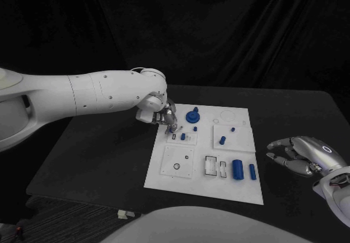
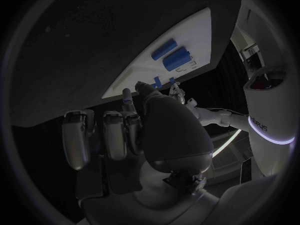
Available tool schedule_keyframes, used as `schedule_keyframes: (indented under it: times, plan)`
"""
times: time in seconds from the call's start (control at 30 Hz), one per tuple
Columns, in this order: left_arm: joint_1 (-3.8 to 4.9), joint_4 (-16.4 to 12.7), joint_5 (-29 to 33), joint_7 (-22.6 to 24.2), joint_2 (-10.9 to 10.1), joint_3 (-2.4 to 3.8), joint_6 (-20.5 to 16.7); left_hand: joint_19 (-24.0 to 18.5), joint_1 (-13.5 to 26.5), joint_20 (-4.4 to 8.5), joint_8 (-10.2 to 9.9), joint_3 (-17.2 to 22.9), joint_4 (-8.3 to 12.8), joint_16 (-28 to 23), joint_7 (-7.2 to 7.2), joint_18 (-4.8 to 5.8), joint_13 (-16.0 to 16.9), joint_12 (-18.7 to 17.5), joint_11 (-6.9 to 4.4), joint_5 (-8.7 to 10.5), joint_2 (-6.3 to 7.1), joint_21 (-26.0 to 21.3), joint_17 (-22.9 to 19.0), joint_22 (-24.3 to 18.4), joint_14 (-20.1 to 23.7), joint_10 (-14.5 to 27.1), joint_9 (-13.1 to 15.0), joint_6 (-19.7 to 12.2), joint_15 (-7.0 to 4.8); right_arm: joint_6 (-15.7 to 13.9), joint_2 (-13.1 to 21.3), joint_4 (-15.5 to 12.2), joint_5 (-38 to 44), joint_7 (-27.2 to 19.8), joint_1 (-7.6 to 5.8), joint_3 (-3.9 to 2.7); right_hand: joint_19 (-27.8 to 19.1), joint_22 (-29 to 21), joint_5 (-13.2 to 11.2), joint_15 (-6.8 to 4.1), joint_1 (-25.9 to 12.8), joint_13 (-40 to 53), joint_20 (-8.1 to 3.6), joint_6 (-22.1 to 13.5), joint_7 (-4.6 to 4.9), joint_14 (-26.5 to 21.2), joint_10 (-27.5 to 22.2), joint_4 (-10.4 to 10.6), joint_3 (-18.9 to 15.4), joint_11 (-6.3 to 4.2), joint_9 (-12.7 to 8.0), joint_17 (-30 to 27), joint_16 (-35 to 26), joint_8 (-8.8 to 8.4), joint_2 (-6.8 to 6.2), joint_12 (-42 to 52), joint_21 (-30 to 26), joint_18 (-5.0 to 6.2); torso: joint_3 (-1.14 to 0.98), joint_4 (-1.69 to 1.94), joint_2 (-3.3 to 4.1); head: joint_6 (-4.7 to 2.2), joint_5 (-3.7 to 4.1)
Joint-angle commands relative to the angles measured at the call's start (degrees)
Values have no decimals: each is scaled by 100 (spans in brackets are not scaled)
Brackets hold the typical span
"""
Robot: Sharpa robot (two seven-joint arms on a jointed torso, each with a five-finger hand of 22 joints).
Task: Assemble the parts on the task board
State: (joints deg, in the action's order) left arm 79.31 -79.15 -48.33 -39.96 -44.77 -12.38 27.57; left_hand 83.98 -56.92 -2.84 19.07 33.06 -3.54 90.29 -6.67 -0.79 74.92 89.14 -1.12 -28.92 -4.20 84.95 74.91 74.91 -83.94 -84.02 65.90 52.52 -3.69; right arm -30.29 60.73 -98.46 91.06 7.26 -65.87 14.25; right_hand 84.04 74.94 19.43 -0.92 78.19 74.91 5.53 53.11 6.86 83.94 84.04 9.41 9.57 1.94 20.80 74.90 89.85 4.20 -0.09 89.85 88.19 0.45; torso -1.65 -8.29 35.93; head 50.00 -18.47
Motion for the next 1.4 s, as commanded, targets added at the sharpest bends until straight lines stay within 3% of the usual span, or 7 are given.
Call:
schedule_keyframes:
  times: [0.03, 0.5, 1.4]
  plan:
    - [-23, -40, -31, -40, -3, 3, 20, 338, 15, 50, -39, 721, 752, -29, 403, -44, 1461, 15, -28, -37, -50, 22, 1509, 1345, -606, -543, -10, 445, -46, -36, -3, -4, 16, 92, 14, -2, 412, 1416, 16, -32, 50, 1509, -35, 45, -4, 606, 596, 4, 35, -2, -6, 1510, 15, -14, 4, 15, -38, 24, 2, -13, 5, 0, -4]
    - [-126, -125, -32, -45, -48, 3, 69, 320, 30, 53, -66, 716, 751, -29, 402, -53, 1447, -6, -27, -30, -58, -14, 1509, 1333, -606, -526, -29, 456, -46, -48, -3, -5, 16, 93, 14, -2, 412, 1416, 16, -32, 50, 1509, -35, 45, -4, 606, 596, 4, 35, -2, -6, 1510, 15, -14, 4, 15, -38, 24, 1, -3, 5, 0, 2]
    - [-194, -135, -32, -33, 7, 4, 55, 307, 58, 53, -125, 709, 749, -29, 395, -58, 1424, -41, -21, 21, -79, -38, 1509, 1326, -606, -499, -65, 463, -42, -40, -8, 7, 16, 105, 14, -2, 413, 1416, 32, -32, 52, 1509, -35, 49, -4, 606, 596, -2, 46, -2, -7, 1510, 15, -14, -6, 15, -37, 23, -1, 1, 8, 0, -1]
